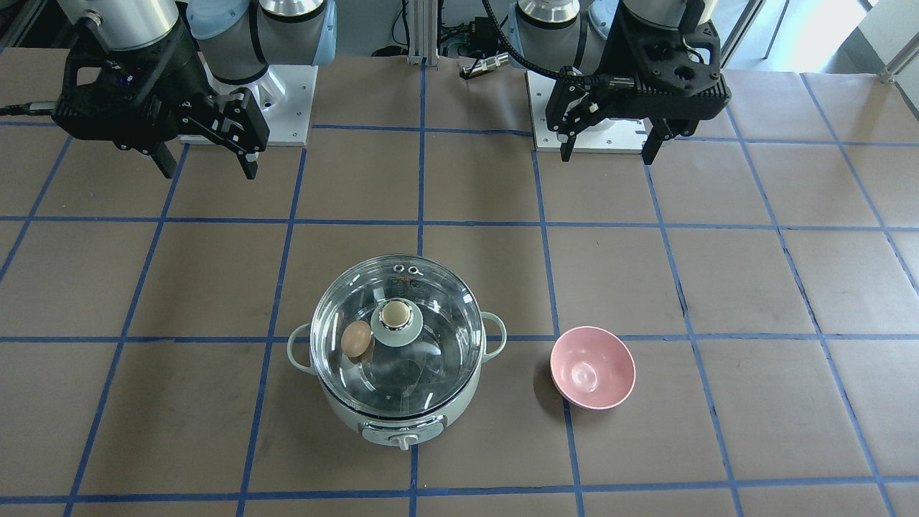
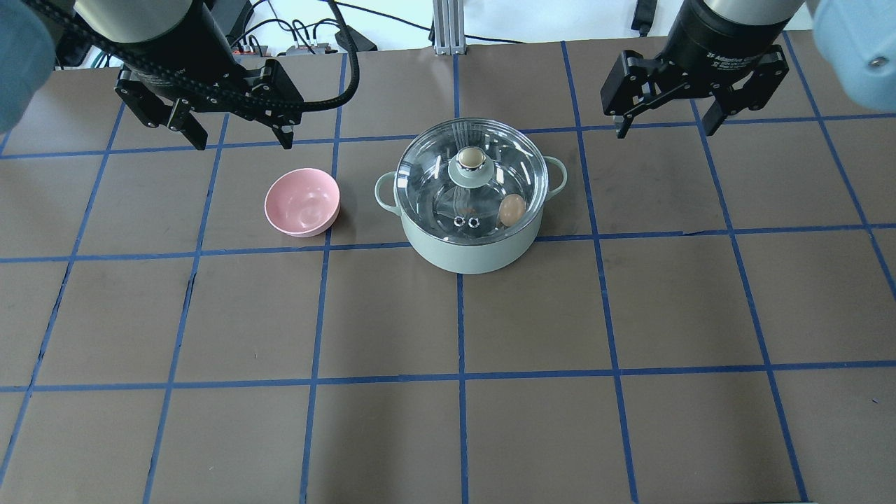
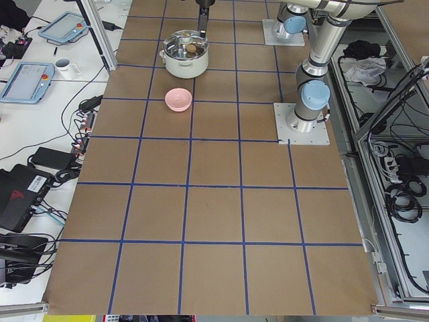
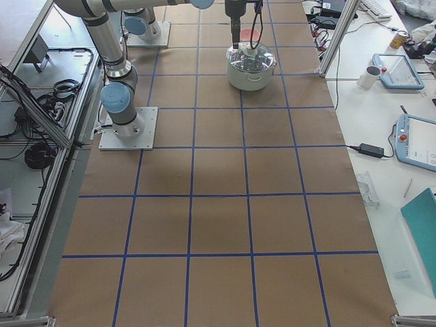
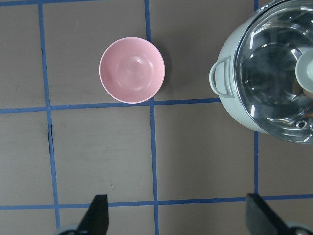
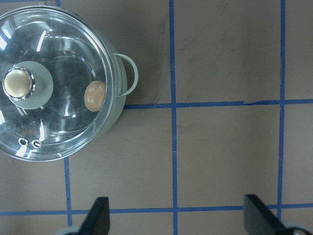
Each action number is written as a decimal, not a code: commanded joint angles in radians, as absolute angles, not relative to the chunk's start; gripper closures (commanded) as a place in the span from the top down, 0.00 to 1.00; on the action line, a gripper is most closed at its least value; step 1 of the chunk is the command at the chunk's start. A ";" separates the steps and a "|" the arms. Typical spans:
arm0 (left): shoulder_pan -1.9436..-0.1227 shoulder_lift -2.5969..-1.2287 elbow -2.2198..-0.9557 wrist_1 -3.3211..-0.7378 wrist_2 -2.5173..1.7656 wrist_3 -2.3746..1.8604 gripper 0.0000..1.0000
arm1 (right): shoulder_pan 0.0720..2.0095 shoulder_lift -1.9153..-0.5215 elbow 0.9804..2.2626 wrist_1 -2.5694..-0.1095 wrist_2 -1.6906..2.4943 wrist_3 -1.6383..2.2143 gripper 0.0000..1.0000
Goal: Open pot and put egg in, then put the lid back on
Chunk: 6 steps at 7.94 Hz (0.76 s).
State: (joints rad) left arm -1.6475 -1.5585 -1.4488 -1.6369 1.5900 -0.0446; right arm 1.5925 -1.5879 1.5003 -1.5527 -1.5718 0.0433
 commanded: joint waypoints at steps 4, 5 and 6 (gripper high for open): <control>-1.647 -1.557 -1.448 -1.637 1.586 -0.046 1.00 | 1.582 -1.592 1.503 -1.554 -1.600 -0.002 1.00; -1.651 -1.557 -1.451 -1.637 1.591 -0.046 1.00 | 1.577 -1.592 1.503 -1.554 -1.600 -0.002 1.00; -1.654 -1.555 -1.451 -1.637 1.588 -0.046 1.00 | 1.575 -1.592 1.503 -1.554 -1.600 -0.002 1.00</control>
